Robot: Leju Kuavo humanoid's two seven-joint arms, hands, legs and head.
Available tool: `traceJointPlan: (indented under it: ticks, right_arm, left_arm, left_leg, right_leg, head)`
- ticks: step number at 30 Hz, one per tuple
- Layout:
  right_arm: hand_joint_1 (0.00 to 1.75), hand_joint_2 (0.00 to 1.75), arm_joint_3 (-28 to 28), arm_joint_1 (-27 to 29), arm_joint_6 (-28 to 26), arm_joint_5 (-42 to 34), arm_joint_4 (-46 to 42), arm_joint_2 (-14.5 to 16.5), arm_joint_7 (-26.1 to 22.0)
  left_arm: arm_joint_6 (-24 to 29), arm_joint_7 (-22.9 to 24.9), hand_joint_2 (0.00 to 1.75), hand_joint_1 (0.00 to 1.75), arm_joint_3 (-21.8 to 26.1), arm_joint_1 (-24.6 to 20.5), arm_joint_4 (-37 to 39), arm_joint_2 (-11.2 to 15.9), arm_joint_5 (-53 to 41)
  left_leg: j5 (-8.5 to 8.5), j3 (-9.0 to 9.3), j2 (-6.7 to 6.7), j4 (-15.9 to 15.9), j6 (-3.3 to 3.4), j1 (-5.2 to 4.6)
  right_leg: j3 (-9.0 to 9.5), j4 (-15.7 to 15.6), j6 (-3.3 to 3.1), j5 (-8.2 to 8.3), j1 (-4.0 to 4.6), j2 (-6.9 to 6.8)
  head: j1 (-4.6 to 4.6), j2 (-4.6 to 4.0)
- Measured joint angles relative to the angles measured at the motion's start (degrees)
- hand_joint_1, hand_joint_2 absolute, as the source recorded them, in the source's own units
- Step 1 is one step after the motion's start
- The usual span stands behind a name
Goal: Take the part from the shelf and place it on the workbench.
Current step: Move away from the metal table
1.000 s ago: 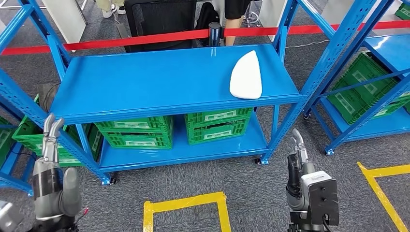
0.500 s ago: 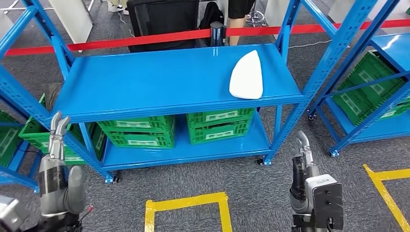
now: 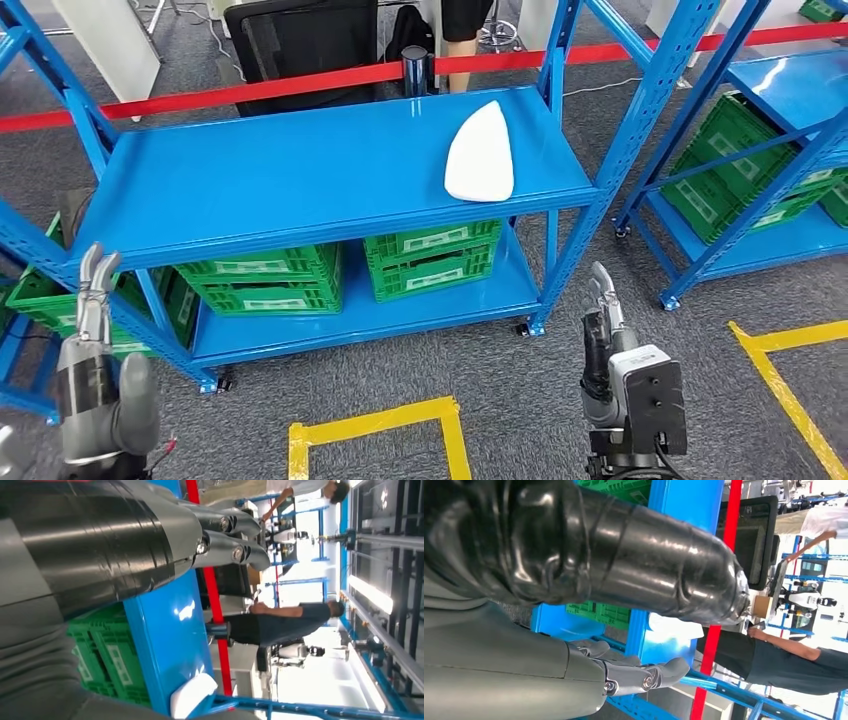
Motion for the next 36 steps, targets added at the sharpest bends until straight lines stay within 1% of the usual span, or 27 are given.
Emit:
traceJointPlan:
  ticks: [1,2,3,5,7,9,11,13,16,19,28,32,34,35,36]
  right_arm:
    - [0.0,0.0,0.0,-0.02,-0.04,0.0,0.05,0.02,-0.02]
    - [0.0,0.0,0.0,-0.03,-0.08,0.01,0.07,0.03,-0.02]
    - [0.0,0.0,0.0,-0.05,-0.13,0.01,0.07,0.03,-0.02]
    - [0.0,0.0,0.0,-0.13,-0.1,0.02,0.07,0.03,0.05]
    - [0.0,0.0,0.0,-0.2,0.01,0.05,0.07,0.04,0.17]
    - [0.0,0.0,0.0,-0.18,0.05,0.09,0.07,0.04,0.23]
    - [0.0,0.0,0.0,-0.15,0.05,0.12,0.07,0.04,0.2]
    - [0.0,0.0,0.0,-0.12,0.03,0.13,0.07,0.04,0.13]
    - [0.0,0.0,0.0,-0.11,-0.02,0.13,0.07,0.04,0.05]
    - [0.0,0.0,0.0,-0.12,-0.04,0.13,0.07,0.04,0.07]
    - [0.0,0.0,0.0,-0.16,-0.12,0.15,0.07,0.04,0.23]
    - [0.0,0.0,0.0,-0.15,-0.12,0.15,0.07,0.04,0.21]
    - [0.0,0.0,0.0,-0.13,-0.12,0.15,0.06,0.04,0.15]
    - [0.0,0.0,0.0,-0.15,-0.12,0.15,0.05,0.04,0.11]
    - [0.0,0.0,0.0,-0.19,-0.13,0.15,0.05,0.04,0.08]
  left_arm:
    - [0.01,0.03,0.0,0.0,-0.01,-0.04,0.02,-0.01,-0.04]
    - [0.03,0.04,0.0,0.0,-0.01,-0.1,0.02,0.0,-0.06]
    - [0.04,0.03,0.0,0.0,0.0,-0.14,0.01,-0.01,-0.04]
    - [0.05,0.1,0.0,0.0,0.03,-0.17,-0.02,-0.05,-0.01]
    - [0.03,0.17,0.0,0.0,0.03,-0.18,-0.03,-0.1,-0.02]
    - [0.01,0.11,0.0,0.0,0.03,-0.16,-0.03,-0.1,-0.07]
    - [-0.01,-0.07,0.0,0.0,0.03,-0.13,-0.03,-0.1,-0.12]
    - [-0.01,-0.31,0.0,0.0,0.03,-0.12,-0.02,-0.1,-0.13]
    - [-0.01,-0.58,0.0,0.0,0.03,-0.11,-0.02,-0.1,-0.13]
    - [-0.01,-0.55,0.0,0.0,0.03,-0.12,-0.03,-0.1,-0.08]
    - [-0.01,-0.34,0.0,0.0,0.03,-0.14,-0.03,-0.1,0.09]
    - [-0.02,-0.72,0.0,0.0,0.03,-0.12,-0.03,-0.08,0.07]
    - [-0.05,-0.88,0.0,0.0,0.03,-0.12,-0.07,-0.11,0.02]
    - [-0.07,-0.96,0.0,0.0,0.03,-0.14,-0.08,-0.14,-0.02]
    - [-0.09,-1.01,0.0,0.0,0.04,-0.16,-0.1,-0.17,-0.04]
  left_leg:
    - [1.82,1.92,-0.03,-3.87,0.18,-0.01]
    - [3.55,4.16,-0.08,-8.24,0.37,-0.05]
    - [3.37,4.46,-0.16,-8.58,0.42,-0.1]
    - [3.4,4.46,-0.28,-8.62,0.43,-0.14]
    - [3.32,4.48,-0.33,-8.62,0.58,-0.2]
    - [3.26,4.49,-0.32,-8.62,0.83,-0.25]
    - [3.23,4.49,-0.31,-8.61,1.01,-0.29]
    - [3.23,4.48,-0.31,-8.6,1.05,-0.33]
    - [3.24,4.47,-0.3,-8.58,1.08,-0.35]
    - [3.29,4.47,-0.3,-8.58,1.12,-0.34]
    - [3.36,4.5,-0.3,-8.52,1.2,-0.29]
    - [3.17,4.39,-0.31,-8.35,1.77,-0.53]
    - [3.43,4.8,-0.24,-9.16,2.21,-0.41]
    - [3.62,5.14,-0.17,-9.74,2.45,-0.26]
    - [3.85,5.47,-0.09,-10.26,2.68,-0.1]
  right_leg:
    - [-0.04,0.32,0.28,-0.25,0.13,0.07]
    - [-0.1,0.56,0.29,-0.41,0.23,0.15]
    - [-0.24,0.68,0.12,-0.44,0.34,0.17]
    - [-0.26,0.52,-0.5,-0.36,0.34,0.14]
    - [-0.29,0.14,-0.39,-0.3,0.32,0.11]
    - [-0.4,-0.2,0.03,-0.23,0.29,0.11]
    - [-0.46,-0.44,0.62,-0.16,0.24,0.11]
    - [-0.44,-0.57,0.98,-0.09,0.2,0.11]
    - [-0.37,-0.62,1.22,-0.02,0.18,0.11]
    - [0.14,-0.62,1.37,0.05,0.19,0.11]
    - [0.34,-0.59,1.49,0.12,0.26,0.11]
    - [0.39,-0.86,2.08,0.25,-0.03,0.11]
    - [0.32,-0.81,2.44,0.08,-0.01,0.1]
    - [-0.17,0.1,2.58,-0.55,0.0,0.07]
    - [-1.27,2.32,2.68,-1.75,0.0,0.05]
  head:
    - [-0.2,0.0]
    - [-0.31,0.0]
    - [-0.13,0.0]
    - [0.34,0.0]
    - [0.8,0.0]
    - [1.15,0.0]
    - [1.45,0.0]
    - [1.64,0.0]
    - [1.7,0.0]
    - [1.67,0.0]
    - [1.5,0.0]
    - [1.32,0.0]
    - [1.21,0.0]
    - [1.26,0.0]
    - [1.45,0.0]
